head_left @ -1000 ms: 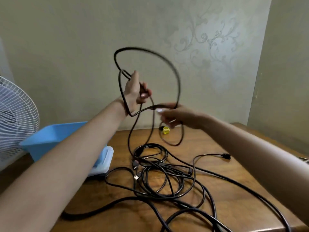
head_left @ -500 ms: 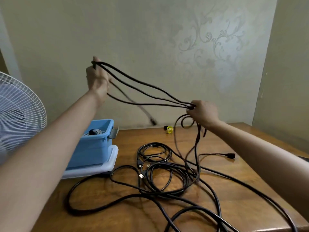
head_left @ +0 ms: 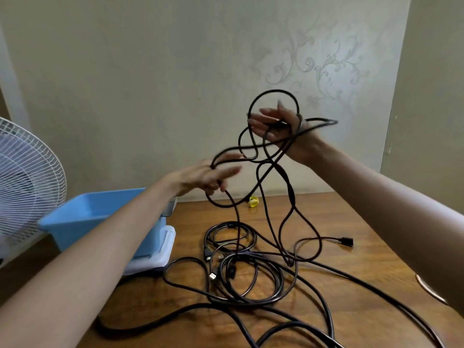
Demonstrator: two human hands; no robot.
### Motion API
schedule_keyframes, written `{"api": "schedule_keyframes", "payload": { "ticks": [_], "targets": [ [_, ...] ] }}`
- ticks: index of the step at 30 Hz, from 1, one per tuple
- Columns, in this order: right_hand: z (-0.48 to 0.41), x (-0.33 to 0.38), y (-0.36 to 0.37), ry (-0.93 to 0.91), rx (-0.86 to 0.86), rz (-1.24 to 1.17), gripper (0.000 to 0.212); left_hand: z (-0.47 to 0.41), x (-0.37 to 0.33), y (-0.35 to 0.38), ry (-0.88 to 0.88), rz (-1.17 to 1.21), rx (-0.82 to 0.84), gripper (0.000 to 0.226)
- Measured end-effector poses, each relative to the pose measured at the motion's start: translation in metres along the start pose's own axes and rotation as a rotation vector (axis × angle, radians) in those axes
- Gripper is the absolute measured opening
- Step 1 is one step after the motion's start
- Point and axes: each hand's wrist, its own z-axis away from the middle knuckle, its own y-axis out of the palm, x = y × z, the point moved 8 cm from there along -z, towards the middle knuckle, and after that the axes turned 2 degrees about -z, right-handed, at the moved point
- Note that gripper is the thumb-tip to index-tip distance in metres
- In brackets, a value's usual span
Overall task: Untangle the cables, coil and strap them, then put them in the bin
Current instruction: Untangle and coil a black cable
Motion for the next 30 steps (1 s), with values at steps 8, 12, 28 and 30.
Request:
{"api": "schedule_keyframes", "payload": {
  "ticks": [8,12,28,30],
  "targets": [
    [0.000,0.001,0.037,0.020,0.179,-0.002,0.040,-0.011,-0.030,0.055,0.056,-0.007,0.010,0.021],
    [0.002,0.013,0.026,0.006,0.087,0.180,0.045,-0.022,-0.029,0.037,0.007,0.041,-0.225,0.028],
    [0.052,0.066,-0.097,-0.421,-0.237,2.183,0.011,0.058,0.133,-0.082,-0.590,0.330,-1.075,0.027],
    [0.054,0.067,-0.104,-0.313,-0.338,2.228,0.011,0.054,0.125,-0.085,-0.578,0.304,-1.088,0.025]
  ]
}}
